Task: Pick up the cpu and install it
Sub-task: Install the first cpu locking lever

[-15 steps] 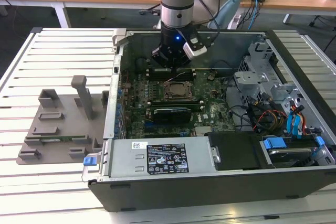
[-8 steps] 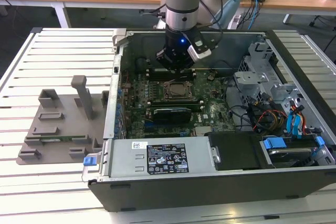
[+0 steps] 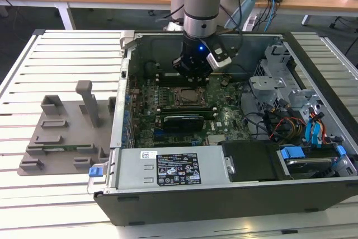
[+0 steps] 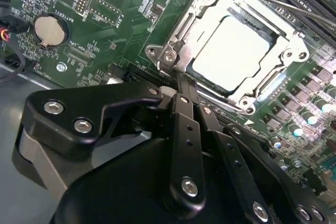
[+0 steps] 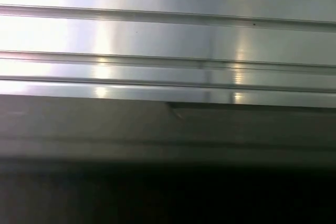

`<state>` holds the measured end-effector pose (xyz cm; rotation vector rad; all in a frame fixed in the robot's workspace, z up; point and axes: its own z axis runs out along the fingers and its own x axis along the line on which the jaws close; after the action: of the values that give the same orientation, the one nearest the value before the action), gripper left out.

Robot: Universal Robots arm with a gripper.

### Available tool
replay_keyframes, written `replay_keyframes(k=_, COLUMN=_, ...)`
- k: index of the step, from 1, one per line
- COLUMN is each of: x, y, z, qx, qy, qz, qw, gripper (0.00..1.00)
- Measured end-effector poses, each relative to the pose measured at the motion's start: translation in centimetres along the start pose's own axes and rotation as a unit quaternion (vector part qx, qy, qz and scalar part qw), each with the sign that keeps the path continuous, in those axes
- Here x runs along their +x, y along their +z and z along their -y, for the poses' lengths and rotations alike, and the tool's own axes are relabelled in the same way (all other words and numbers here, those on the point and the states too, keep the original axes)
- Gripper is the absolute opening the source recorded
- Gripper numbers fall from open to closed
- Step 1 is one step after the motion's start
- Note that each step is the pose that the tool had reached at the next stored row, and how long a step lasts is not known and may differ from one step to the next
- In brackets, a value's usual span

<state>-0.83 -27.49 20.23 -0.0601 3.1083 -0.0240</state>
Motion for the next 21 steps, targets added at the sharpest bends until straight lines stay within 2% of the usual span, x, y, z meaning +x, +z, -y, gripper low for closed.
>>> replay_keyframes(k=7, x=-0.24, y=0.11, z=-0.36, qx=0.0002, qy=-0.001, qz=0.0000, qw=1.0000, gripper=0.11)
replay_keyframes(k=10, x=-0.26, y=-0.24, z=-0.36, qx=0.0020, qy=-0.001, qz=0.0000, qw=1.0000, gripper=0.11)
replay_keyframes(k=11, x=-0.27, y=-0.59, z=-0.33, qx=0.0034, qy=-0.001, qz=-0.0001, qw=1.0000, gripper=0.11)
replay_keyframes(k=12, x=-0.26, y=-0.78, z=-0.18, qx=0.0051, qy=-0.001, qz=-0.0001, qw=1.0000, gripper=0.11)
replay_keyframes(k=17, x=-0.22, y=-0.79, z=0.98, qx=0.0081, qy=-0.001, qz=-0.0003, qw=1.0000, gripper=0.11)
replay_keyframes(k=21, x=-0.20, y=-0.78, z=1.42, qx=0.0093, qy=-0.001, qz=-0.0004, qw=1.0000, gripper=0.11)
